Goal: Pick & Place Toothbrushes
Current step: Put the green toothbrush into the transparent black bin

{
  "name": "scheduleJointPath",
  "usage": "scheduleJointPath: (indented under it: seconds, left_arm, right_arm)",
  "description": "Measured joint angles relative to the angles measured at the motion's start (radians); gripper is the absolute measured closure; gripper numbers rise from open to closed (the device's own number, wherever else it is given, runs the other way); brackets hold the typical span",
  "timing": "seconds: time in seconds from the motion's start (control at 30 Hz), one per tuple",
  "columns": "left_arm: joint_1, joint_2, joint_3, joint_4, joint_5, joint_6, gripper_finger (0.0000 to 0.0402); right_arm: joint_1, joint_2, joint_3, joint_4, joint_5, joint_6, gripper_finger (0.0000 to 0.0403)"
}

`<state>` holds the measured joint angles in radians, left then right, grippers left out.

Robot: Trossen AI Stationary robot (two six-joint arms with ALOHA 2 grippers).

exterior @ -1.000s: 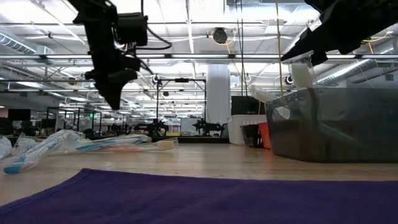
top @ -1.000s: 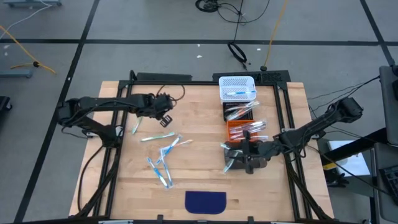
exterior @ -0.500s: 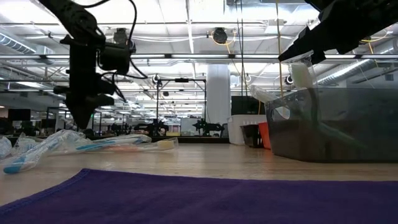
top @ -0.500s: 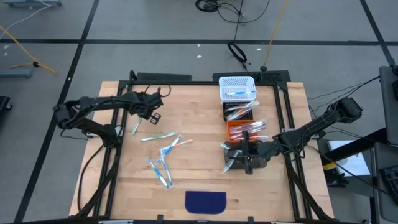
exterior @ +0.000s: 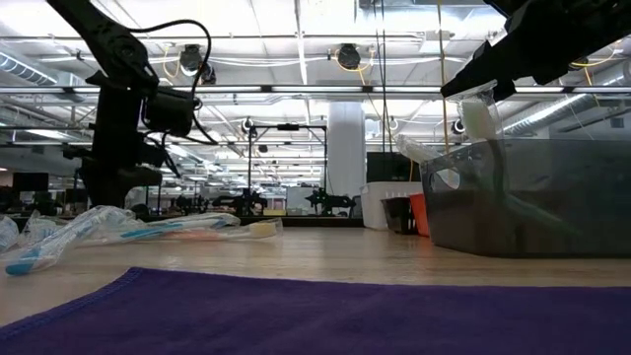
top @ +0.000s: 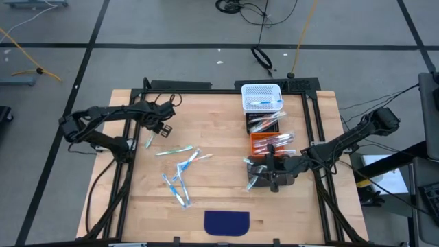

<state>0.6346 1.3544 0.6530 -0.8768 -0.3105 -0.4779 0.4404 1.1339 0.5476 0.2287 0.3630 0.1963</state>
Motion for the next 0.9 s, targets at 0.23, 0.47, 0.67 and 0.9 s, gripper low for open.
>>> scheduleJointPath:
  seconds: [0.23, 0.47, 0.67, 0.9]
  left_arm:
    - [0.006, 0.000, -0.011, 0.010, 0.042, -0.003, 0.0226]
    - [0.006, 0.000, -0.011, 0.011, 0.044, -0.003, 0.0215]
    - [0.006, 0.000, -0.011, 0.016, 0.048, -0.004, 0.0228]
    - [0.006, 0.000, -0.059, 0.085, 0.050, -0.007, 0.0247]
  right_arm:
    - [0.000, 0.000, 0.000, 0.000, 0.000, 0.000, 0.0261]
    - [0.000, 0.000, 0.000, 0.000, 0.001, 0.000, 0.0261]
    - [0.000, 0.000, 0.000, 0.000, 0.001, 0.000, 0.0261]
    - [0.000, 0.000, 0.000, 0.000, 0.001, 0.000, 0.0261]
